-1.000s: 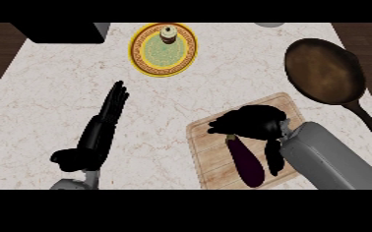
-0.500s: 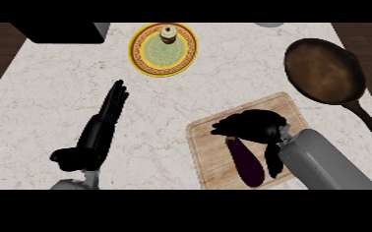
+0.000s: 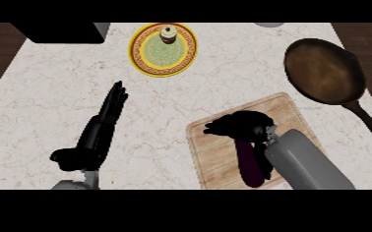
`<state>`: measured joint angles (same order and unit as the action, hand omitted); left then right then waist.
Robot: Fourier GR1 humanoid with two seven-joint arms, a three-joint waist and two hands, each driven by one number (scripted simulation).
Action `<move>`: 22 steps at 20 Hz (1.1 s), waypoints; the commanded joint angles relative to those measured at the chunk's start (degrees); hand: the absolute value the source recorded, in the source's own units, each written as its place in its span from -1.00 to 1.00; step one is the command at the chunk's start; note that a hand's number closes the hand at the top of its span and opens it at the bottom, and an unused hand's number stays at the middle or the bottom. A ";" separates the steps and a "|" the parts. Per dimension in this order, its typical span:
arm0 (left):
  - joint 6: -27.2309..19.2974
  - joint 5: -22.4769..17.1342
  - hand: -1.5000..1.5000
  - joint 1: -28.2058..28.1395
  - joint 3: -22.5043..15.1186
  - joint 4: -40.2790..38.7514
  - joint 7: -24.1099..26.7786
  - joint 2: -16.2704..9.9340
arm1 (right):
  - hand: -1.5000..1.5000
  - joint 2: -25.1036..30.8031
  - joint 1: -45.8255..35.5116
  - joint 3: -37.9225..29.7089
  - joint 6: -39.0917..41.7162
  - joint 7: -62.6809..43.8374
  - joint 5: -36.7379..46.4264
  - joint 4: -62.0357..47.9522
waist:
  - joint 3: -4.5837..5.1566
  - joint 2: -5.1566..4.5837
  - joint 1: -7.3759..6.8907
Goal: Pick the eggplant from the cutting board and place it in the pan
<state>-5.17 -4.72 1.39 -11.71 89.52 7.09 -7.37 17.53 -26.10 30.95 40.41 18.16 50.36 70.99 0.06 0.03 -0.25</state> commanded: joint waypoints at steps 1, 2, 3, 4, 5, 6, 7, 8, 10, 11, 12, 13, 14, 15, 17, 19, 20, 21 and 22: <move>-3.02 3.09 0.00 -0.91 -2.66 3.45 -3.05 3.08 | -1.00 -1.30 -2.93 -1.09 -2.26 2.79 3.99 -7.40 | -0.07 -0.07 -0.22; -2.65 3.16 0.00 1.76 -1.66 0.26 -2.10 3.47 | -1.00 -1.23 0.77 0.88 -4.70 3.29 5.56 -7.07 | -0.07 -0.08 0.01; 0.19 0.29 0.00 2.90 1.74 1.57 -3.93 1.05 | -1.00 -3.76 0.88 0.38 -3.50 1.30 5.78 -6.28 | -0.06 -0.05 0.02; -0.29 2.25 0.00 1.24 0.14 -0.74 -0.77 1.95 | -1.00 -3.00 -4.61 -1.30 -4.80 5.10 6.89 -12.80 | -0.06 -0.13 -0.23; 2.30 0.23 0.00 0.20 2.15 -0.24 -0.05 -0.14 | -1.00 -0.81 1.48 0.14 -1.77 2.80 6.68 -4.95 | -0.05 -0.02 0.12; 0.84 1.48 0.00 -0.66 1.89 -2.09 3.22 0.43 | 1.00 -0.33 1.69 4.95 -0.84 4.09 8.11 -3.47 | -0.03 -0.02 0.10; 0.98 -0.01 0.00 4.13 1.98 -1.73 -1.11 1.64 | 1.00 -0.78 0.89 7.54 -6.99 8.47 10.35 -8.39 | -0.08 -0.23 -0.21; 3.15 -0.59 0.00 0.67 2.70 -2.51 1.21 -0.21 | 1.00 -0.58 -0.29 6.49 -7.20 9.08 10.79 -9.06 | -0.06 -0.17 -0.30; 1.61 0.22 0.00 0.13 1.86 1.84 -1.51 0.73 | 1.00 -0.17 2.81 6.50 -8.11 8.50 11.97 -5.53 | -0.06 0.01 0.01; 0.69 0.95 0.00 4.89 2.74 -3.35 -0.85 2.02 | 1.00 0.20 -0.29 5.82 -10.57 12.27 12.47 -10.88 | -0.07 -0.18 -0.05; 0.57 1.59 0.00 2.47 1.58 -2.99 0.54 2.78 | 1.00 -0.12 0.34 5.99 -11.36 11.74 13.69 -10.21 | -0.06 -0.11 -0.04; 1.80 1.86 0.00 -1.41 1.57 -2.74 3.60 1.53 | 1.00 -0.40 0.99 5.21 -9.33 10.34 13.42 -7.56 | -0.05 -0.03 -0.01; 1.87 1.86 0.00 0.24 1.28 -3.00 3.09 2.24 | 1.00 -1.41 0.69 5.44 -11.55 10.67 14.67 -10.23 | -0.06 -0.08 -0.06; 1.67 1.09 0.00 -0.29 2.06 3.49 -2.62 0.24 | 1.00 -2.60 0.35 5.05 -12.97 11.21 14.56 -12.14 | -0.09 -0.05 -0.42; 1.64 1.29 0.00 2.94 3.22 -1.82 -0.47 1.78 | 1.00 -0.44 -0.67 2.23 -11.77 14.09 13.94 -9.29 | -0.05 -0.06 0.13; 1.90 1.90 0.00 1.98 2.75 -2.09 -0.29 2.09 | 1.00 -2.52 0.91 1.40 -13.64 11.68 15.29 -7.75 | -0.05 -0.03 0.18; 3.02 0.54 0.00 0.17 3.40 0.29 0.07 1.29 | 1.00 -2.72 2.51 1.40 -16.75 12.12 15.74 -7.34 | -0.06 -0.01 0.10; 0.81 3.42 0.00 0.57 1.62 -2.91 1.53 3.22 | 1.00 -3.25 0.19 -0.91 -15.95 13.12 14.30 -8.29 | -0.06 -0.06 0.11; -0.04 3.00 0.00 2.37 1.81 0.90 -2.14 3.42 | 1.00 -2.53 1.83 -2.50 -15.36 11.75 13.17 -3.97 | -0.06 0.05 0.31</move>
<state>-4.08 -2.46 2.32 -9.87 89.09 6.77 -4.91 15.88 -26.58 30.93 26.18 30.57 64.23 65.22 0.43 0.87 -0.21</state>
